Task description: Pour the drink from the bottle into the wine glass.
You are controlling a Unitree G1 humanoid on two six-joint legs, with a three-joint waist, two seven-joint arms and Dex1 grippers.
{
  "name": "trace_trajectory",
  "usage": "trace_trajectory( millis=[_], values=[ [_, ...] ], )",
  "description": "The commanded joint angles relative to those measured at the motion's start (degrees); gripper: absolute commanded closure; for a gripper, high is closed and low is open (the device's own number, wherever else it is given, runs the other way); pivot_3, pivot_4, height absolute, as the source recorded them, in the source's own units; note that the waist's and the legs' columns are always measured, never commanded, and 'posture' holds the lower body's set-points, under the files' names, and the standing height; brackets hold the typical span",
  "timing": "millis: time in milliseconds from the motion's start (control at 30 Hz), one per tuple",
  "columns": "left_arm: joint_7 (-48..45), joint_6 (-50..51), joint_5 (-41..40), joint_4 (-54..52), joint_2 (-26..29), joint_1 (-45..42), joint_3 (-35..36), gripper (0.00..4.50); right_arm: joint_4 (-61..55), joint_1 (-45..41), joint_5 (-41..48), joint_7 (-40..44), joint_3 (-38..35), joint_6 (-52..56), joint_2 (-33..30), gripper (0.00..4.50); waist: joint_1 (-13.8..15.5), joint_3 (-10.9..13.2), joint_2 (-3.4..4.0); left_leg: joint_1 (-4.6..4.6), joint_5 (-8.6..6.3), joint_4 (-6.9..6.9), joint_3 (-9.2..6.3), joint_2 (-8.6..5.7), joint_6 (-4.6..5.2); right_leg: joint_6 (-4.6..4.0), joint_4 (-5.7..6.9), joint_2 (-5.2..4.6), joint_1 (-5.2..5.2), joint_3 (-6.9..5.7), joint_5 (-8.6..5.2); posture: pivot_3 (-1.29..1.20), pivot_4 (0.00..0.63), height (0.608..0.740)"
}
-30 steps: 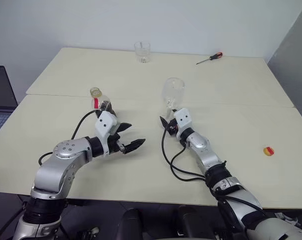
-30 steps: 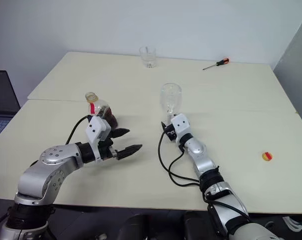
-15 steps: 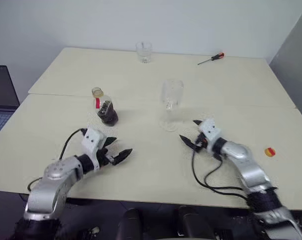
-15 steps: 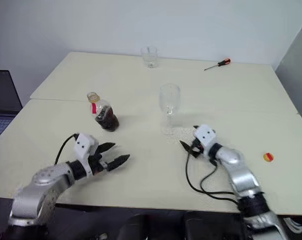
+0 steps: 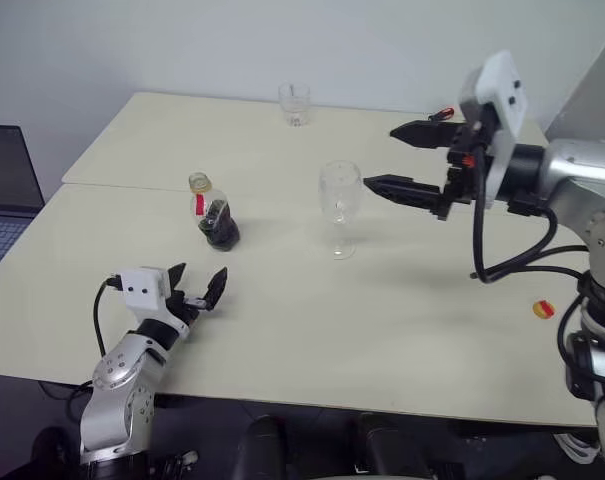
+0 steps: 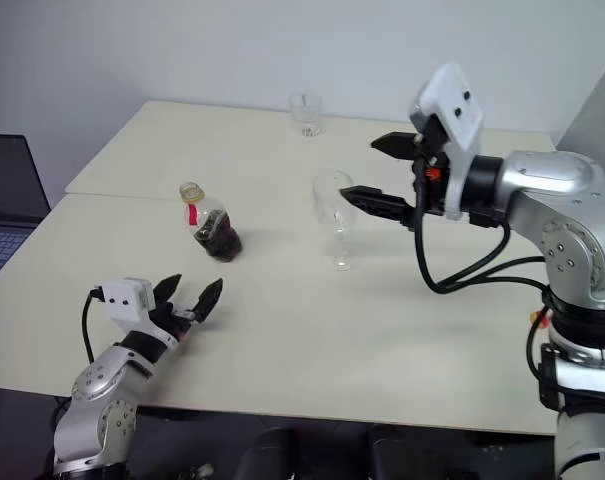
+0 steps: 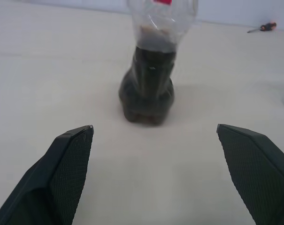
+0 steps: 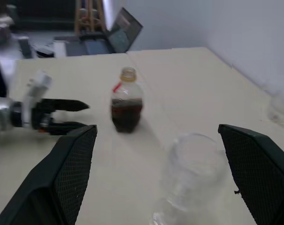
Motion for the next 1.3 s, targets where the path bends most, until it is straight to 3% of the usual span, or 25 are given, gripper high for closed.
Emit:
trace_trajectory(
  millis=[33,167,633,1133,1300],
  values=[
    [1.5,-2.8,1.2,1.4,0.7,-3.0,0.9,0.00,-0.3,-3.3,3.3,-1.3,-0.7,2.1,1.4,0.08,0.0,0.0,0.01,0.00,0.00,0.01,0.00,-0.05,0.00,0.03,0.02,-0.04,-0.02,0.03,0.02,0.00,0.150,0.740],
    [2.3,-2.7,3.2,3.8,2.9,-7.8,-0.1,0.00,1.0,-3.8,1.2,-2.3,2.9,1.6,0.9,0.08,-0.1,0.0,-0.02,0.00,0.00,0.05,-0.01,-0.07,0.01,0.11,0.00,-0.06,-0.01,0.01,0.06,0.00,0.150,0.740],
    [-4.5,1.9,4.4,14.9,8.9,-18.8,-4.2,0.00,0.3,-3.9,2.3,-2.6,4.2,0.1,1.2,0.08,-0.2,0.0,-0.02,0.00,0.01,0.02,0.01,-0.01,0.00,0.11,0.04,0.01,-0.03,-0.07,0.06,0.00,0.150,0.740],
    [-6.9,-8.8,10.1,37.5,7.7,-33.8,-9.1,0.00,-3.3,-2.4,2.5,-3.6,4.8,1.3,-0.9,0.08,-0.2,0.0,-0.02,-0.02,0.01,0.02,0.04,-0.02,0.01,0.11,0.04,0.01,-0.06,-0.11,0.06,0.00,0.150,0.740],
    [-7.4,-11.7,10.4,40.3,7.0,-35.2,-9.4,1.27,-4.4,-1.7,2.4,-4.7,4.7,1.4,-1.5,0.00,-0.3,0.0,-0.02,-0.02,0.01,0.01,0.03,-0.02,0.00,0.11,0.04,0.00,-0.06,-0.10,0.06,0.00,0.150,0.740]
  ],
)
